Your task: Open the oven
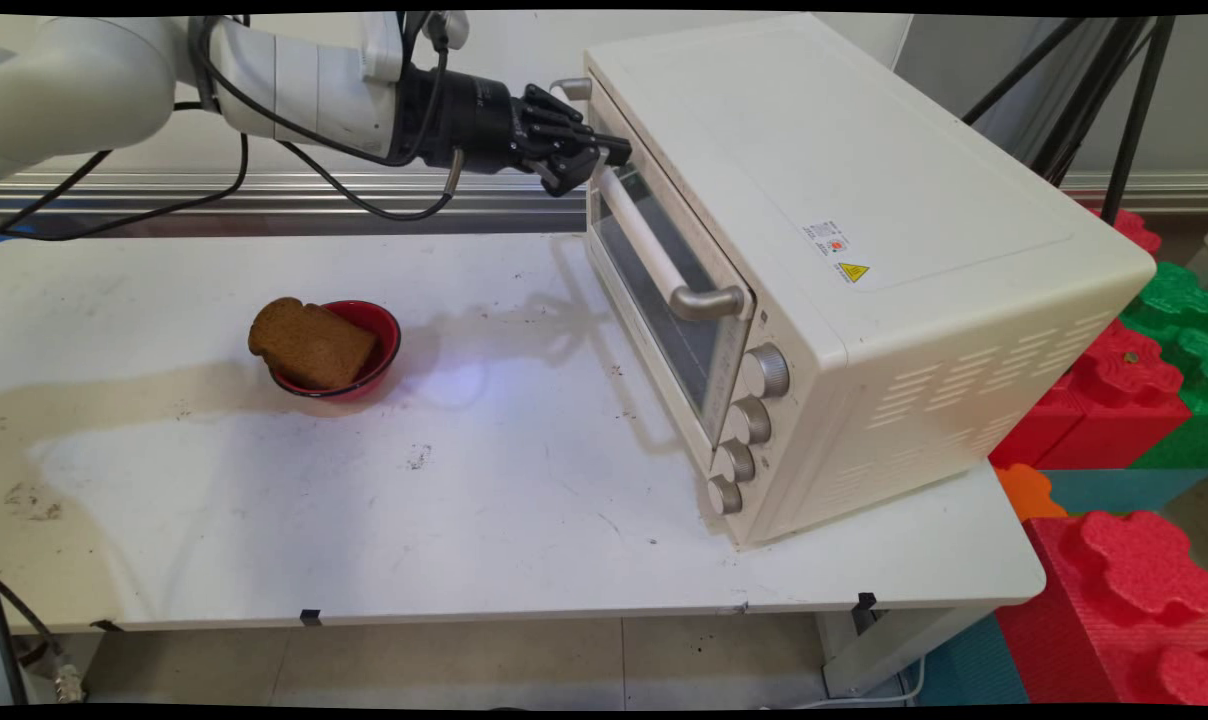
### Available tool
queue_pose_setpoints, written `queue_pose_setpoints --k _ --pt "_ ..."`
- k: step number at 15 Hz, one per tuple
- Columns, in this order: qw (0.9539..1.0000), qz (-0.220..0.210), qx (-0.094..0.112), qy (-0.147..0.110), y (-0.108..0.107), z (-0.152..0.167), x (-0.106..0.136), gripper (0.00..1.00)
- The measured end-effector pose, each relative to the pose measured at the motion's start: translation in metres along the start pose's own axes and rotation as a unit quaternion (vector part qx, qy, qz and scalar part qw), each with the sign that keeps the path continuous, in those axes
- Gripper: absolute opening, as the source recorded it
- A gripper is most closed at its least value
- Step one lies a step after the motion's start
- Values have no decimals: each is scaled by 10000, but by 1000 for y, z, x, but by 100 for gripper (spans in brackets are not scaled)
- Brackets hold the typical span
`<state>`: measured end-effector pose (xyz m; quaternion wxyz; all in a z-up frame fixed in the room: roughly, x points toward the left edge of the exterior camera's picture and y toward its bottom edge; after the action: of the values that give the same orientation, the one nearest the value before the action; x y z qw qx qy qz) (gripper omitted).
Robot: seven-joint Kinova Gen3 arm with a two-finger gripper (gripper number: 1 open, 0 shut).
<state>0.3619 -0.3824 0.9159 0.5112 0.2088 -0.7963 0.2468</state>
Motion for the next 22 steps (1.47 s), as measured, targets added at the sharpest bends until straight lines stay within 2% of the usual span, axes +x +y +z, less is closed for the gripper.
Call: queue_pose_setpoints --k 12,22 --pt "9998 -85 -56 -143 2 -13 -16 0" --pt "9992 7 -136 -389 2 -39 -40 0"
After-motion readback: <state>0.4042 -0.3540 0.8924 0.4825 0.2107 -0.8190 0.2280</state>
